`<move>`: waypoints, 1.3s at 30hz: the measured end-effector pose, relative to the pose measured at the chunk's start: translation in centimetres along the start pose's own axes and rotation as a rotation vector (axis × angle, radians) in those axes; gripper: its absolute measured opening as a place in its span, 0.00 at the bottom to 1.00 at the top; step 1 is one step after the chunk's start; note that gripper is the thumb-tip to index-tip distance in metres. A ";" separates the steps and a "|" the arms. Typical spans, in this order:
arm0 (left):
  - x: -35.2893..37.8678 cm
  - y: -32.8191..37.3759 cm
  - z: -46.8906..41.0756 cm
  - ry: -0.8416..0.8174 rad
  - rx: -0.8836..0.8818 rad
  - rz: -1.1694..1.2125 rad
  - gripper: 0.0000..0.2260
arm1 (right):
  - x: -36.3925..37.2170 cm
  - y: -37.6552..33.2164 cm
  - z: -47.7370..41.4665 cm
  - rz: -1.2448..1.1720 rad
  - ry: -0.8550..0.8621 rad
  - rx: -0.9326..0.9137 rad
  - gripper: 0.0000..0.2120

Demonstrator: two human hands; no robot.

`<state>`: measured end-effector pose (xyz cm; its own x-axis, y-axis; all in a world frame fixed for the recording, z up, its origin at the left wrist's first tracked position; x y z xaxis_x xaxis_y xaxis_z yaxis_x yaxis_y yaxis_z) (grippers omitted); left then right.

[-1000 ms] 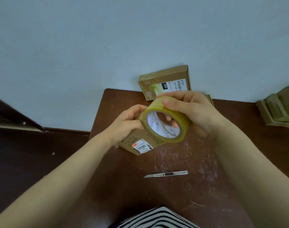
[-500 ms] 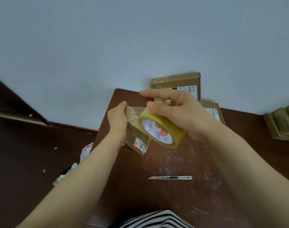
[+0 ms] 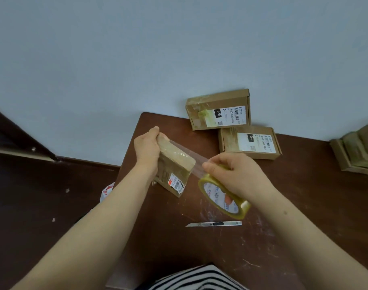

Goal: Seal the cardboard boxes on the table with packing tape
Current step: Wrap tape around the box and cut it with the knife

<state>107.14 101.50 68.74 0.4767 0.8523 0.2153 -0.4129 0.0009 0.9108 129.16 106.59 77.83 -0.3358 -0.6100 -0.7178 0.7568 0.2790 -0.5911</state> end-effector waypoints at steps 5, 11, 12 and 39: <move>-0.3 0.0 -0.4 -0.031 0.009 0.002 0.23 | 2.2 1.8 -1.5 0.018 0.003 0.060 0.12; 0.2 0.1 0.2 -0.175 -0.024 -0.094 0.26 | 4.2 2.2 -2.3 -0.063 -0.021 0.037 0.08; 0.5 0.4 0.5 -0.267 -0.044 -0.121 0.28 | 4.2 2.3 -2.4 -0.072 -0.019 0.035 0.08; 8.7 5.0 11.3 -0.633 1.449 -1.231 0.27 | 4.6 3.2 -3.8 -0.323 -0.048 0.034 0.07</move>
<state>118.00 103.02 79.20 0.2511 0.4541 -0.8548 0.9491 -0.2891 0.1252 127.94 107.54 71.23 -0.5350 -0.6976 -0.4766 0.6341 0.0412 -0.7721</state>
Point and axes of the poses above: each hand's wrist, its own z-axis away from the middle knuckle, its own x-axis out of the palm, y = z × x, the point moved 9 cm from there along -z, towards the middle knuckle, and after that the axes turned 2 degrees about z, right-handed, at the moved point
